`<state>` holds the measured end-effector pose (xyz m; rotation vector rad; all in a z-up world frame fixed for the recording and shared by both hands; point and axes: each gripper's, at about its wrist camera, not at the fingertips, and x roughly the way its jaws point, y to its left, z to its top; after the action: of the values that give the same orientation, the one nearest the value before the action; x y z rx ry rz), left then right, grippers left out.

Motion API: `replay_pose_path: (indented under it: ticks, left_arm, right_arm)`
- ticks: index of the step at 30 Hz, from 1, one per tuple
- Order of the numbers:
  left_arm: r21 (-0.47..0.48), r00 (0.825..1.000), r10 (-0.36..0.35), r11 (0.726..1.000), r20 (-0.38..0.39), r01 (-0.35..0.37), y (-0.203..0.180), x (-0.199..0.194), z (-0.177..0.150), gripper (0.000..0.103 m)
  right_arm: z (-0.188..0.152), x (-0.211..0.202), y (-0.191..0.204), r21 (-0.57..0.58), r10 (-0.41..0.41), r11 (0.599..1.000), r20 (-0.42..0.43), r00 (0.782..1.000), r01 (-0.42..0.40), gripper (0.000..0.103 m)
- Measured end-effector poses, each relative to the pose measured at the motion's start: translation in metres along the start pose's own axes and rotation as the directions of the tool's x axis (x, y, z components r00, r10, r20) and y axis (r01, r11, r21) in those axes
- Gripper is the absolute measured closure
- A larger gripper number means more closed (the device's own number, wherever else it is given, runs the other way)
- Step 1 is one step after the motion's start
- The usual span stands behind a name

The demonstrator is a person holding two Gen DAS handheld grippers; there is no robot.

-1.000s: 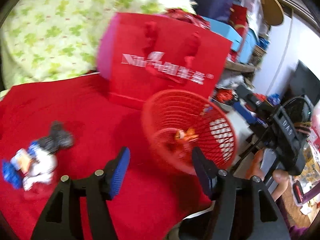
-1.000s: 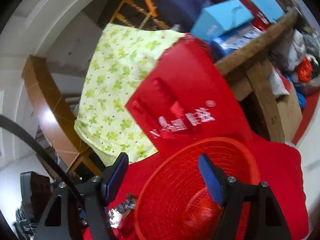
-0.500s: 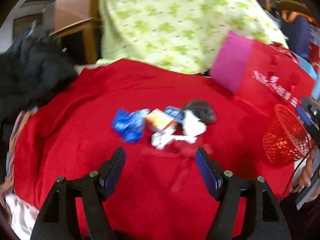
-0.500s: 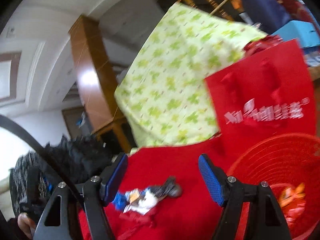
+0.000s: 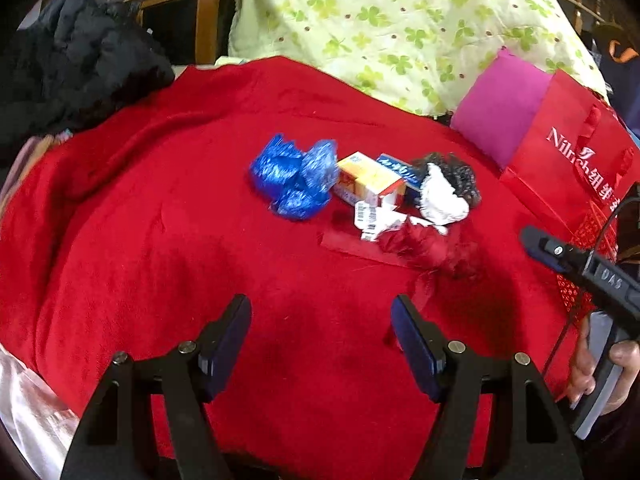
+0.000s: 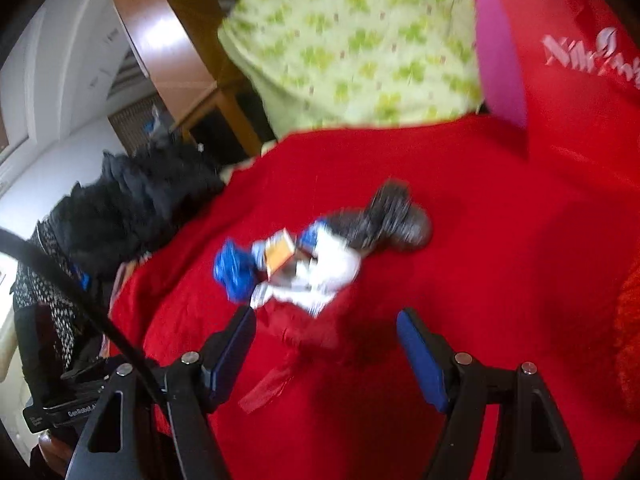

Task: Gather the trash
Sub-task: 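Lower the right tool onto the red ribbon bow and close it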

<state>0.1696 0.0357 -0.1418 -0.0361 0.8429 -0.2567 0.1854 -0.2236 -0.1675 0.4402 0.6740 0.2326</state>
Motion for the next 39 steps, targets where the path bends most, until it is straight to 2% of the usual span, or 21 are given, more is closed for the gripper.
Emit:
replay_pose_path:
  ticks: [10, 13, 16, 18, 20, 22, 24, 29, 30, 32, 35, 39]
  left_arm:
    - [-0.021, 0.999, -0.014, 1.0, -0.035, 0.013, 0.012, 0.022, -0.011, 0.03]
    - [-0.03, 0.999, -0.029, 0.999, -0.028, 0.028, 0.014, 0.024, -0.012, 0.03]
    - [-0.057, 0.999, -0.039, 0.998, -0.014, 0.038, 0.02, 0.023, -0.013, 0.03]
    - [-0.08, 0.999, -0.04, 0.996, -0.004, 0.039, 0.024, 0.021, -0.014, 0.03]
    - [-0.11, 0.999, -0.049, 0.993, 0.002, 0.049, 0.03, 0.022, -0.013, 0.03]
    - [-0.136, 0.999, -0.053, 0.989, -0.001, 0.053, 0.034, 0.023, -0.013, 0.03]
    - [-0.146, 0.998, -0.055, 0.988, -0.001, 0.054, 0.037, 0.023, -0.014, 0.03]
    - [-0.11, 0.999, -0.034, 0.993, -0.004, 0.033, 0.032, 0.024, -0.015, 0.029]
    - [-0.105, 0.999, -0.032, 0.994, -0.005, 0.031, 0.032, 0.024, -0.016, 0.029]
    - [-0.102, 1.0, -0.03, 0.994, -0.007, 0.029, 0.032, 0.023, -0.017, 0.029]
    - [-0.112, 1.0, -0.03, 0.993, -0.007, 0.029, 0.034, 0.022, -0.019, 0.029]
    - [-0.119, 1.0, -0.028, 0.993, -0.007, 0.027, 0.035, 0.022, -0.019, 0.029]
  right_arm:
    - [-0.002, 0.075, 0.018, -0.004, -0.014, 1.0, -0.09, 0.996, 0.014, 0.027]
    - [-0.006, 0.091, 0.023, 0.008, 0.011, 1.0, -0.139, 0.99, -0.01, 0.027]
    - [-0.012, 0.096, 0.032, -0.004, 0.063, 0.998, -0.199, 0.978, -0.065, 0.027]
    - [-0.018, 0.095, 0.037, -0.001, 0.137, 0.99, -0.279, 0.95, -0.143, 0.027]
    - [-0.022, 0.091, 0.039, -0.011, 0.16, 0.985, -0.307, 0.938, -0.172, 0.027]
    - [-0.022, 0.085, 0.04, -0.035, 0.145, 0.986, -0.3, 0.943, -0.162, 0.027]
    - [-0.019, 0.083, 0.038, -0.049, 0.114, 0.99, -0.266, 0.957, -0.132, 0.027]
    - [-0.021, 0.097, 0.044, -0.104, 0.023, 0.994, -0.213, 0.977, -0.046, 0.028]
    - [-0.023, 0.101, 0.048, -0.12, 0.011, 0.992, -0.212, 0.977, -0.037, 0.03]
    - [-0.029, 0.113, 0.056, -0.163, -0.019, 0.986, -0.243, 0.97, -0.021, 0.059]
    - [-0.037, 0.114, 0.064, -0.221, -0.065, 0.975, -0.24, 0.969, 0.011, 0.067]
    - [-0.029, 0.092, 0.055, -0.154, -0.018, 0.988, -0.22, 0.975, -0.017, 0.07]
